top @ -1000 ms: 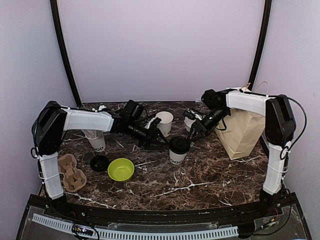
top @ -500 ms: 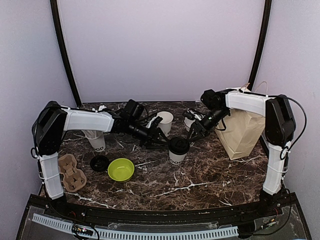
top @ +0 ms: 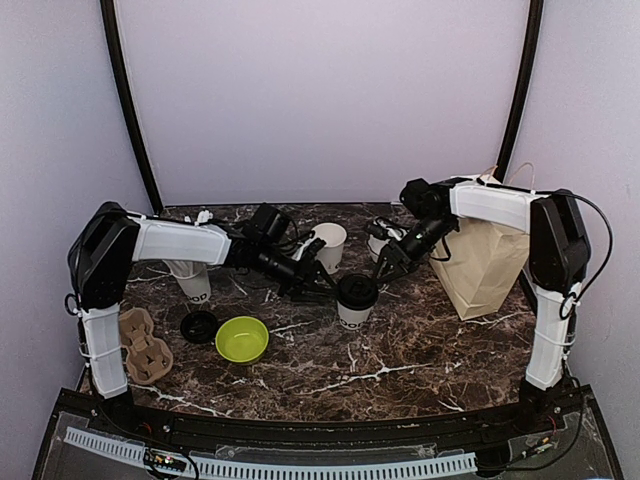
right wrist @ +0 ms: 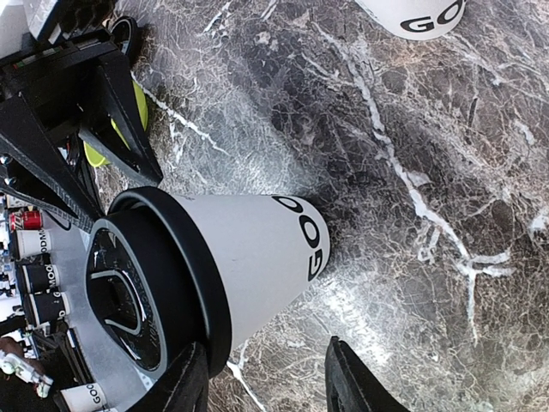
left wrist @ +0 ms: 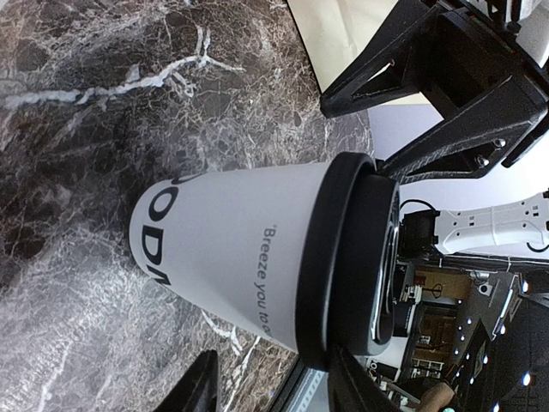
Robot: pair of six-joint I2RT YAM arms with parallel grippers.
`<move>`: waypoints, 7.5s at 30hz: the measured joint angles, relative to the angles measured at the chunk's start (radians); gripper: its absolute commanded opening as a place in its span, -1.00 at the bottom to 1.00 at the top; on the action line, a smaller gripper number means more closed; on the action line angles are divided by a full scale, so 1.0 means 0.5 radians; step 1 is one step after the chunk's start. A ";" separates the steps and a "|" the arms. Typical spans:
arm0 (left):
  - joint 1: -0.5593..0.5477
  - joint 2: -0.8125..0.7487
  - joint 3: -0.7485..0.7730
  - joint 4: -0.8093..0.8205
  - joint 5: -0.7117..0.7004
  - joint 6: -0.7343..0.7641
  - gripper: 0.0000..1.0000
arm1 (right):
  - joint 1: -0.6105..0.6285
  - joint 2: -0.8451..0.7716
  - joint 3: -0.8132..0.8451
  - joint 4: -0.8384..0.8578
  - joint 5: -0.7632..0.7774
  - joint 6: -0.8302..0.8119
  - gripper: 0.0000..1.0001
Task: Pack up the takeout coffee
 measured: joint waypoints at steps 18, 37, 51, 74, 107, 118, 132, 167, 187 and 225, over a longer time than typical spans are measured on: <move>0.011 0.065 0.223 -0.300 -0.146 0.337 -0.21 | 0.037 0.018 0.066 -0.006 0.140 0.067 -0.13; -0.011 -0.254 0.317 -0.199 -0.379 0.446 0.27 | 0.057 -0.106 0.409 -0.205 -0.037 -0.253 0.51; -0.018 -0.780 0.350 -0.378 -1.379 1.278 0.90 | 0.432 -0.449 0.063 -0.039 0.545 -0.836 0.89; -0.002 -0.848 0.137 -0.324 -1.774 1.265 0.90 | 0.586 -0.152 0.152 0.021 0.878 -0.958 0.47; 0.097 -1.134 0.094 -0.601 -1.796 1.463 0.91 | 0.638 0.466 1.059 -0.057 0.792 -0.652 0.82; 0.097 -0.945 0.262 -0.810 -1.430 1.602 0.86 | 0.587 -0.011 0.900 -0.156 0.652 -0.649 0.81; -0.066 -0.329 0.693 -1.182 -1.113 1.736 0.87 | 0.182 -0.582 0.533 -0.092 0.493 -0.630 0.81; -0.192 0.103 1.003 -1.329 -1.449 1.795 0.74 | 0.111 -0.663 0.381 -0.016 0.446 -0.609 0.79; -0.211 0.104 1.003 -1.298 -1.512 1.779 0.77 | 0.111 -0.651 0.381 -0.017 0.433 -0.592 0.78; -0.028 0.082 1.034 -1.472 -1.689 1.685 0.49 | 0.111 -0.632 0.359 -0.012 0.437 -0.588 0.78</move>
